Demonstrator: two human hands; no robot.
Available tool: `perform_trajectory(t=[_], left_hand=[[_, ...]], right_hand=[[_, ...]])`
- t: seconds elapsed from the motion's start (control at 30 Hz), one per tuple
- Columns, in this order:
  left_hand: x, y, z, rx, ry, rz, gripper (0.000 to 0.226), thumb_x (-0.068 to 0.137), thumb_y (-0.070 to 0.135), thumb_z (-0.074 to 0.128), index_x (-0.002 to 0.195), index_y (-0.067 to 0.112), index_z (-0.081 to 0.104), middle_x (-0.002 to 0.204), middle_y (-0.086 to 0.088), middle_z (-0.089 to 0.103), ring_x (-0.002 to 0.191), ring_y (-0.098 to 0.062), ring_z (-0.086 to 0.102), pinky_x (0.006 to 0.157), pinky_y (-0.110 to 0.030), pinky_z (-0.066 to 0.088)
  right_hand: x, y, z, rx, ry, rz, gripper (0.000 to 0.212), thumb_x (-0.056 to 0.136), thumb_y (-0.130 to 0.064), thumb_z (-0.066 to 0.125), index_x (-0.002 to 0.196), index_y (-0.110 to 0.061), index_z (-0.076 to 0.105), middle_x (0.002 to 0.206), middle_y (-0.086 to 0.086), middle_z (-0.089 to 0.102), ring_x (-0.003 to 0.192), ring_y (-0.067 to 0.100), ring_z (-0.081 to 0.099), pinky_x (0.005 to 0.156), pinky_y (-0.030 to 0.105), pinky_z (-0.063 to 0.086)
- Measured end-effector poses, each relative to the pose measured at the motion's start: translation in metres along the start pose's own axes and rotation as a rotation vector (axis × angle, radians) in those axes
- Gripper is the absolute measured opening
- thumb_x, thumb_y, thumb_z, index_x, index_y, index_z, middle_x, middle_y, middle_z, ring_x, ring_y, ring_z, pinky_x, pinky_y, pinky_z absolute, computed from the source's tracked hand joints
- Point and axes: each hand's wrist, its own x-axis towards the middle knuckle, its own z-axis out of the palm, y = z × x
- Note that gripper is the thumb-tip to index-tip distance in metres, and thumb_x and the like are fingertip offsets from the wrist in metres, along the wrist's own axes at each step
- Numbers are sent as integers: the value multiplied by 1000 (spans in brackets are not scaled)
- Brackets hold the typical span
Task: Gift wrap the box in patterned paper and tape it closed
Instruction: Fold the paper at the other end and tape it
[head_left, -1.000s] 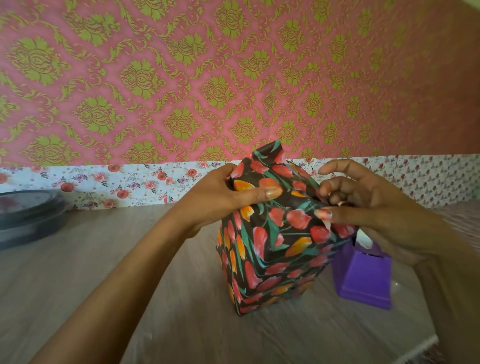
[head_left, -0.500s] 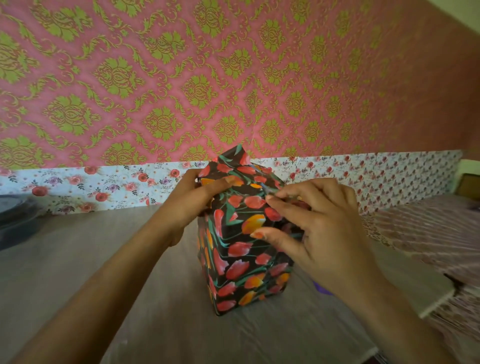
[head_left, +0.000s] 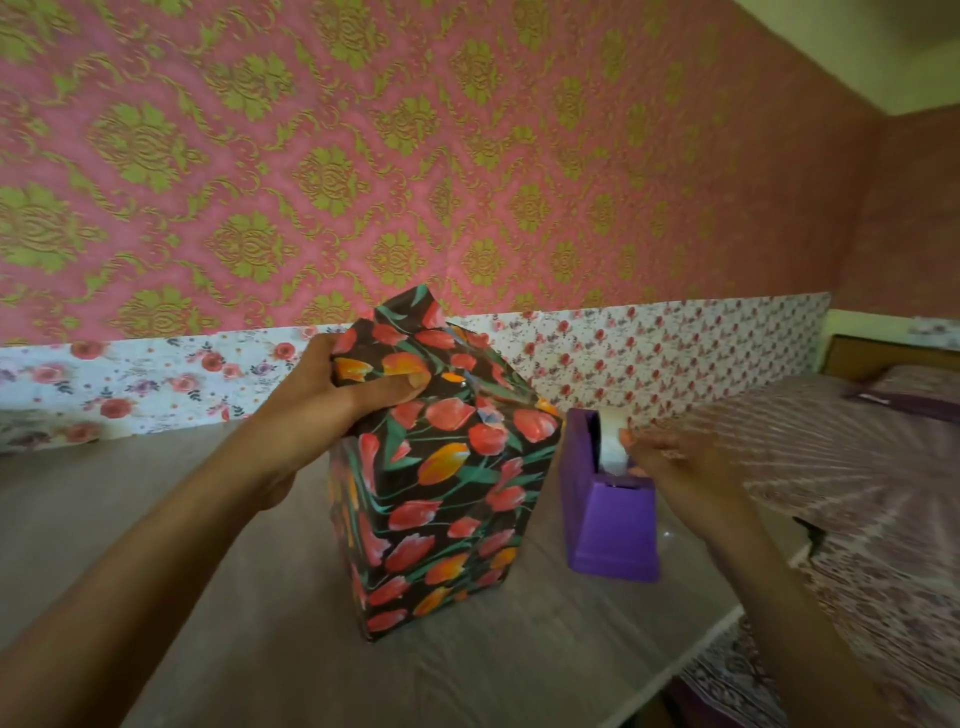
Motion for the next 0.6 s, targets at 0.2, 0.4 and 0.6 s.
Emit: perform_trajectory(t=[0.2, 0.4, 0.6], left_hand=[[0, 0, 0, 1, -14, 6, 65, 65, 32, 70, 123, 20, 42, 102, 3, 62, 85, -14, 63, 62, -25, 46], [1, -1, -2, 0, -20, 0, 62, 73, 28, 69, 126, 18, 39, 103, 3, 60, 85, -13, 60, 60, -25, 43], [1, -1, -2, 3, -21, -3, 61, 72, 28, 69, 125, 18, 39, 101, 3, 60, 83, -13, 61, 60, -25, 44]], right_hand=[[6, -4, 7, -108, -57, 89, 28, 77, -41, 71, 90, -17, 63, 94, 4, 66, 85, 23, 64, 80, 39, 51], [-1, -10, 17, 506, 83, 261, 33, 70, -1, 77, 87, -11, 52, 84, 12, 65, 65, 26, 63, 56, 30, 53], [-21, -15, 48, 897, 517, 229, 36, 76, 6, 65, 68, -18, 38, 63, 0, 51, 67, 22, 55, 72, 38, 48]])
